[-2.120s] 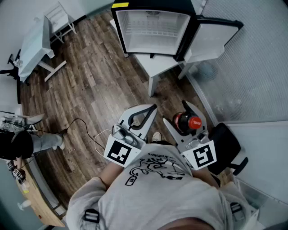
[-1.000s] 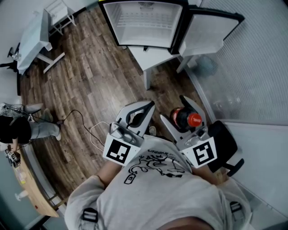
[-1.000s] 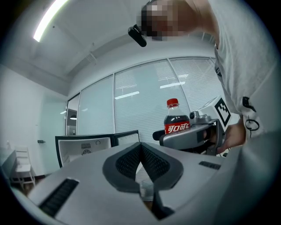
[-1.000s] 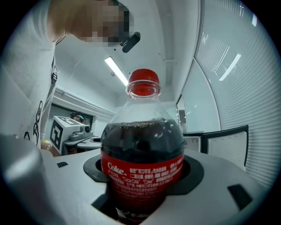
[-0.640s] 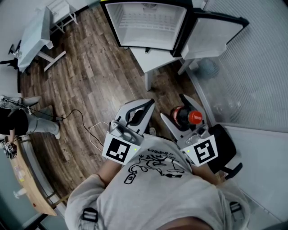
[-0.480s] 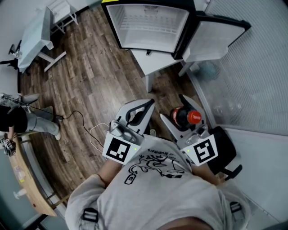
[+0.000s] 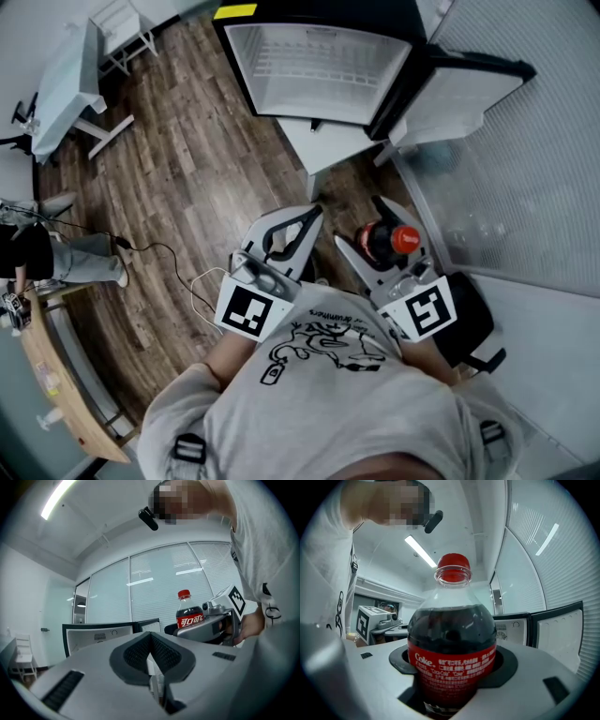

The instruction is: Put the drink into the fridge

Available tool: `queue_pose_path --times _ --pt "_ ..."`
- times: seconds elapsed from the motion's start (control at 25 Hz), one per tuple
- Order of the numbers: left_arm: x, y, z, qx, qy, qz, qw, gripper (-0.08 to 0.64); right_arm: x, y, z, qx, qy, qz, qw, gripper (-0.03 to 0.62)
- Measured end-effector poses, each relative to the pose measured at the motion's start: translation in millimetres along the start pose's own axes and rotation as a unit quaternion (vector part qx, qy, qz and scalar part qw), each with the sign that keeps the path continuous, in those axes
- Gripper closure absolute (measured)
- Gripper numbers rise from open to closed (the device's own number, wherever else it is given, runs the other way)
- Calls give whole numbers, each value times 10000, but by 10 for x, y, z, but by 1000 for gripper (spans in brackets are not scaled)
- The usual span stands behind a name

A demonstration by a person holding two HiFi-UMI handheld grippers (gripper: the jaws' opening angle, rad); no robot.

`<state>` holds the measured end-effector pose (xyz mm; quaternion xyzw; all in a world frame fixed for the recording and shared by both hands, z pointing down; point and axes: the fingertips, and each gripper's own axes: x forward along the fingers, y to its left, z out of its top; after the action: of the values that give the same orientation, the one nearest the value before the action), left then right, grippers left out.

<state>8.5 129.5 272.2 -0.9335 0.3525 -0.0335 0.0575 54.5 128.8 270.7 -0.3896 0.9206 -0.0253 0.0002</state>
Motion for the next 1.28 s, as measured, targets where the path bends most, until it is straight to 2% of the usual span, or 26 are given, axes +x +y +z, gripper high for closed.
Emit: queue_pose_path --times 0.72,1.08,1.28 --pt "375 1306 -132 -268 -135 -434 9986 558 1304 -400 130 -132 106 -296 9994 285" --pt "598 1583 -298 -318 -111 -757 9966 558 1642 -613 -9 -129 246 -588 9979 285" --pt "654 1751 -318 -449 -202 -771 9958 558 1810 -692 -48 -153 235 -674 9973 285"
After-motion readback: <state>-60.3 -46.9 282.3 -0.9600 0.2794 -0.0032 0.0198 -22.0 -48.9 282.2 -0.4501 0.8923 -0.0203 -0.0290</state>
